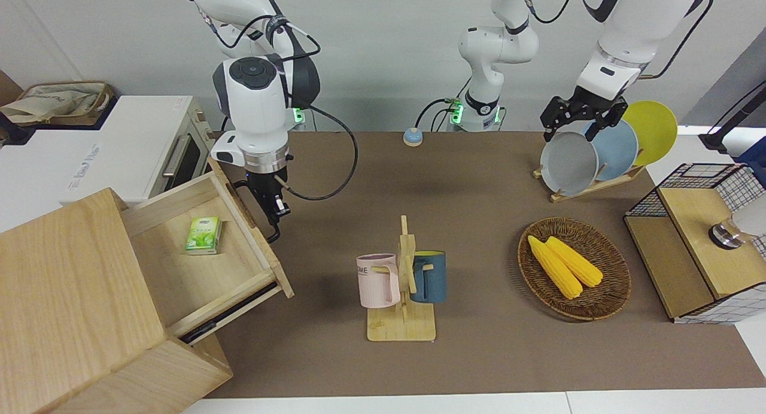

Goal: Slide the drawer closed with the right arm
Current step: 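Push the drawer fully into the cabinet with the right gripper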

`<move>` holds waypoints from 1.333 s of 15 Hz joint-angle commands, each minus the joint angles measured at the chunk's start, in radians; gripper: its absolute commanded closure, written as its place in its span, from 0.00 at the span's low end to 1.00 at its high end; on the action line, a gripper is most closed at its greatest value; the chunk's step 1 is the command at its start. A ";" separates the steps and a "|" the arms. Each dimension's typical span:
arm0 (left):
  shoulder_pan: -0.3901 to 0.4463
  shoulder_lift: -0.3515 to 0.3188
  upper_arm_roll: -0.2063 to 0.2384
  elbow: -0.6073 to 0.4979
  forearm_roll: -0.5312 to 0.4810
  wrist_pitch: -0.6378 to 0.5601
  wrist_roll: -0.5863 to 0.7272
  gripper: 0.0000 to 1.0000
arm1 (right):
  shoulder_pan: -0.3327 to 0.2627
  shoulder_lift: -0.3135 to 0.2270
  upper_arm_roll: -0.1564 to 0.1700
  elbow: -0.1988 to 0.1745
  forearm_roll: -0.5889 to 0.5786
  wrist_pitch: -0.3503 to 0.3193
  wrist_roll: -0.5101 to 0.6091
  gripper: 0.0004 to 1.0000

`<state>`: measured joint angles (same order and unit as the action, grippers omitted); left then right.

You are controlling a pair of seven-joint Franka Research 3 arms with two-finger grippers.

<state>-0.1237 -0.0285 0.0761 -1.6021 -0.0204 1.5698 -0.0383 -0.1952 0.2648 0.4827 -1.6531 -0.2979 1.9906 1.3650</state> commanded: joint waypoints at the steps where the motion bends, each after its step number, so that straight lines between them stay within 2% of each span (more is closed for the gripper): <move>1: -0.004 -0.008 0.004 0.002 0.013 -0.014 0.001 0.00 | -0.032 0.033 0.014 0.027 -0.032 0.007 -0.009 1.00; 5: -0.004 -0.008 0.004 0.002 0.013 -0.014 0.001 0.00 | -0.061 0.043 0.014 0.036 -0.027 0.010 -0.061 1.00; 9: -0.004 -0.008 0.002 0.002 0.013 -0.014 0.001 0.00 | -0.093 0.068 0.020 0.064 -0.027 0.010 -0.101 1.00; 11: -0.004 -0.008 0.004 0.002 0.013 -0.014 0.001 0.00 | -0.107 0.088 0.022 0.094 -0.026 0.008 -0.107 1.00; 16: -0.004 -0.008 0.004 0.002 0.013 -0.014 0.001 0.00 | -0.144 0.100 0.025 0.104 -0.024 0.010 -0.178 1.00; 20: -0.004 -0.008 0.004 0.004 0.013 -0.014 0.001 0.00 | -0.170 0.123 0.027 0.141 -0.023 0.010 -0.210 1.00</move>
<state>-0.1237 -0.0285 0.0761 -1.6021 -0.0204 1.5698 -0.0383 -0.3254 0.3514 0.4861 -1.5594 -0.3019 1.9908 1.1998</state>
